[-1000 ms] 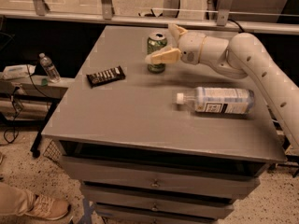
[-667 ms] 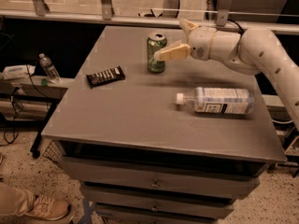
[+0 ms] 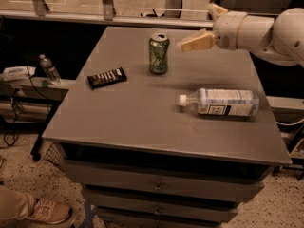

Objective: Place green can upright

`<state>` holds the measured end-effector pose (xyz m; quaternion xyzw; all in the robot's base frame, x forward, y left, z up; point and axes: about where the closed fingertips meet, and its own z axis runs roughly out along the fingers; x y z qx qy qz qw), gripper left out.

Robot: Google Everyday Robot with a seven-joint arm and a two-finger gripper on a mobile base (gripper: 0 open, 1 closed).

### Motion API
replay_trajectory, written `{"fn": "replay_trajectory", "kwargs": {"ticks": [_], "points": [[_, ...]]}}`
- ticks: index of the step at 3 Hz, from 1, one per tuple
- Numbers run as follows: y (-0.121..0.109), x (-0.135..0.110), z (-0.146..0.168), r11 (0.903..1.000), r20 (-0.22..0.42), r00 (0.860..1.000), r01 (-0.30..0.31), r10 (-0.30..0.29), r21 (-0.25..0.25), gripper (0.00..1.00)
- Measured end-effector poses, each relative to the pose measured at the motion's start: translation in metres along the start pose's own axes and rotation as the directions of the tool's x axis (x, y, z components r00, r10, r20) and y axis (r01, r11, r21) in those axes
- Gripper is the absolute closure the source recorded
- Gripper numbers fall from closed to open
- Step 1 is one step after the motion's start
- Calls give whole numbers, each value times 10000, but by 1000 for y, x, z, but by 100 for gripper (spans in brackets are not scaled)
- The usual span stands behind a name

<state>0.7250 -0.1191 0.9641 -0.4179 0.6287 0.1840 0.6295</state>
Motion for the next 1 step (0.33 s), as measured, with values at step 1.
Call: {"fn": "replay_trajectory", "kwargs": {"ticks": [1], "points": [[-20, -7, -35, 9942, -295, 9992, 304, -275, 1033, 0]]}}
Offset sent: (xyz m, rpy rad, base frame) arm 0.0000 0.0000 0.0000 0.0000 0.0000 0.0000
